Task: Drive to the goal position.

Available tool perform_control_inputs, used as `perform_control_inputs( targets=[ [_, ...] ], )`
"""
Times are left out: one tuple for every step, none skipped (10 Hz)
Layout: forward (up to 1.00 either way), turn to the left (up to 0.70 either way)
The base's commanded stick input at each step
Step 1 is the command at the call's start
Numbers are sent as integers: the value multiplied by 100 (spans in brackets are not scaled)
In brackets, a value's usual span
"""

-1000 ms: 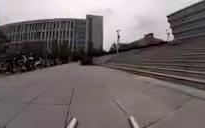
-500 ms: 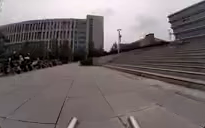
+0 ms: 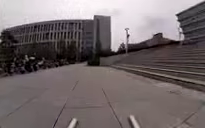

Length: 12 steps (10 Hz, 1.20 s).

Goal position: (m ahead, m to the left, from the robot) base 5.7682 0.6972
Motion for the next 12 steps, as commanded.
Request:
perform_control_inputs(
  targets=[
    [100, 25],
    [100, 2],
    [100, 0],
    [100, 0],
    [100, 0],
    [100, 0],
    [100, 0],
    [100, 24],
    [100, 37],
    [100, 25],
    [100, 0],
    [100, 0]
  ],
)
